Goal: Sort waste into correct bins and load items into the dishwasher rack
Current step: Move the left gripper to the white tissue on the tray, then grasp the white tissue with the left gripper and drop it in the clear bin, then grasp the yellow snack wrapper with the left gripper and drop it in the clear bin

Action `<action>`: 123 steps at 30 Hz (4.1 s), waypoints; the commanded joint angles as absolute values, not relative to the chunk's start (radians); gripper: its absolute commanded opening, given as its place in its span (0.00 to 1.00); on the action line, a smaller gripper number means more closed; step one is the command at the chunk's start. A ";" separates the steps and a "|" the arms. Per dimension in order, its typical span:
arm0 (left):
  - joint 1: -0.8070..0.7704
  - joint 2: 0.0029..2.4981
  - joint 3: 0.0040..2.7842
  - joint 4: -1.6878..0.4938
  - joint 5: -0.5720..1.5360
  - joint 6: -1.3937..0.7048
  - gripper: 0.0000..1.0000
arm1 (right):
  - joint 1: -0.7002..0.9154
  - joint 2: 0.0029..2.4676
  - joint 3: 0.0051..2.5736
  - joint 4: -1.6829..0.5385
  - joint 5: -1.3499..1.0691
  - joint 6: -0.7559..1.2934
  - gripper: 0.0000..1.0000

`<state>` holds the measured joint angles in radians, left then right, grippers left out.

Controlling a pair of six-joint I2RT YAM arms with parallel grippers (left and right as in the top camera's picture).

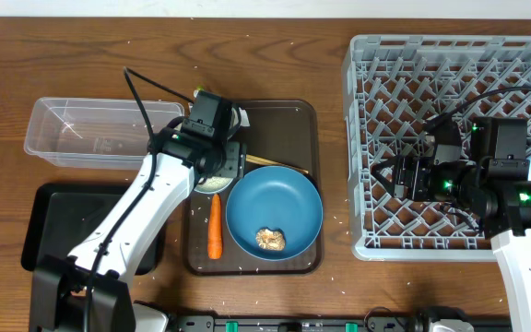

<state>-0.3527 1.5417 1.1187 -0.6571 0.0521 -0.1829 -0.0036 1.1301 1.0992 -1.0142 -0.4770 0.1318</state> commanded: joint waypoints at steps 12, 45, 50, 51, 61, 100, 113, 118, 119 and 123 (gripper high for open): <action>-0.359 1.584 1.117 -0.456 0.047 -0.113 0.84 | 0.113 1.130 1.112 -1.013 -0.407 0.112 0.79; -0.355 2.018 1.117 0.023 -0.090 -0.023 0.41 | 0.132 1.150 1.111 -1.032 -0.418 0.145 0.78; -0.357 1.994 1.117 0.016 -0.074 -0.043 0.09 | 0.132 1.150 1.111 -1.034 -0.418 0.145 0.78; -0.357 1.978 1.117 0.011 -0.070 -0.048 0.08 | 0.132 1.150 1.111 -1.034 -0.418 0.145 0.78; -0.347 1.644 1.119 -0.221 -0.091 -0.065 0.06 | 0.132 1.150 1.111 -1.034 -0.415 0.144 0.79; -0.207 1.760 1.119 -0.063 0.058 0.030 0.81 | 0.132 1.150 1.111 -1.037 -0.416 0.145 0.82; -0.213 1.949 1.119 0.126 0.000 0.033 0.74 | 0.132 1.150 1.111 -1.049 -0.416 0.161 0.82; -0.214 1.951 1.118 0.144 0.000 0.033 0.42 | 0.132 1.150 1.111 -1.053 -0.416 0.161 0.82; -0.214 1.951 1.119 0.144 0.000 0.033 0.42 | 0.132 1.150 1.111 -1.053 -0.416 0.161 0.82; -0.214 1.959 1.119 0.144 0.000 0.033 0.43 | 0.132 1.150 1.111 -1.058 -0.416 0.161 0.82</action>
